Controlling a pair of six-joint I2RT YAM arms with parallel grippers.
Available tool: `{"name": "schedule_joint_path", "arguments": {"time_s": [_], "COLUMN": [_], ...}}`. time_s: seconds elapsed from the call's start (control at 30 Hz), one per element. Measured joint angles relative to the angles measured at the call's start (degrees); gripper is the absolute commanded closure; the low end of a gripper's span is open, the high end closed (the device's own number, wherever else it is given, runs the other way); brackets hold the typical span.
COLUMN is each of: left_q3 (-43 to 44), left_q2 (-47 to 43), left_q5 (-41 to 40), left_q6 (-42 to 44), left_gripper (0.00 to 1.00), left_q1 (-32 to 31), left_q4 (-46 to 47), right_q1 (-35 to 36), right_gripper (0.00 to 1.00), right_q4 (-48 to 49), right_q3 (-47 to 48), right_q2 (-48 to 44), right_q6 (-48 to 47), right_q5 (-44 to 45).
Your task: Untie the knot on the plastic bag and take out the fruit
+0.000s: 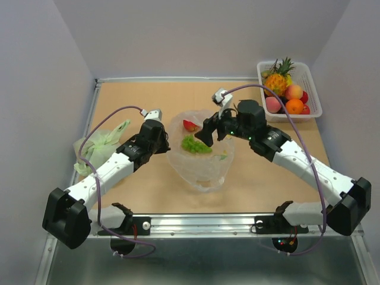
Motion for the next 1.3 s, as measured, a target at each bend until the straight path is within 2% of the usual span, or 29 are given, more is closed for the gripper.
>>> {"name": "schedule_joint_path", "arguments": {"time_s": [0.13,0.27,0.5,0.77,1.03,1.13,1.17,1.2,1.23,1.3], "left_q3": [0.00,-0.17,-5.03,-7.54,-7.74,-8.17,-8.31,-8.37,-8.39,-8.39], "left_q2": [0.15,-0.04,-3.58,-4.74,-4.74,-4.74,-4.74,-4.74,-4.74,-4.70], "left_q5": [0.70,2.27,4.02,4.59,4.94,4.87,4.87,4.83,4.72,4.42], "left_q6": [-0.07,-0.79,-4.70,-6.62,-6.58,-6.58,-6.58,-6.58,-6.58,-6.60], "left_gripper": [1.00,1.00,1.00,1.00,1.00,1.00,1.00,1.00,1.00,1.00], "left_q1": [0.00,-0.28,-4.87,-7.41,-7.39,-7.39,-7.39,-7.39,-7.39,-7.39], "left_q4": [-0.04,0.15,1.16,1.44,1.53,1.55,1.51,1.51,1.51,1.49], "right_q1": [5.73,7.96,8.46,8.48,8.48,8.48,8.48,8.48,8.48,8.48], "right_gripper": [0.11,0.15,0.16,0.11,0.13,0.18,0.31,0.32,0.47,0.58], "right_q4": [-0.68,-0.52,-0.66,4.20,11.56,13.25,14.16,14.43,14.60,15.30], "right_q3": [-0.83,-0.76,-0.81,-3.15,-4.59,-6.01,-6.27,-6.51,-6.58,-6.91], "right_q2": [3.63,10.19,21.62,24.02,32.44,33.62,34.10,34.47,34.80,35.06], "right_q6": [0.55,2.21,6.23,14.60,17.29,16.90,16.31,16.17,15.34,14.64], "right_q5": [0.79,2.27,7.13,20.35,22.16,23.23,23.71,23.85,24.11,24.72]}}
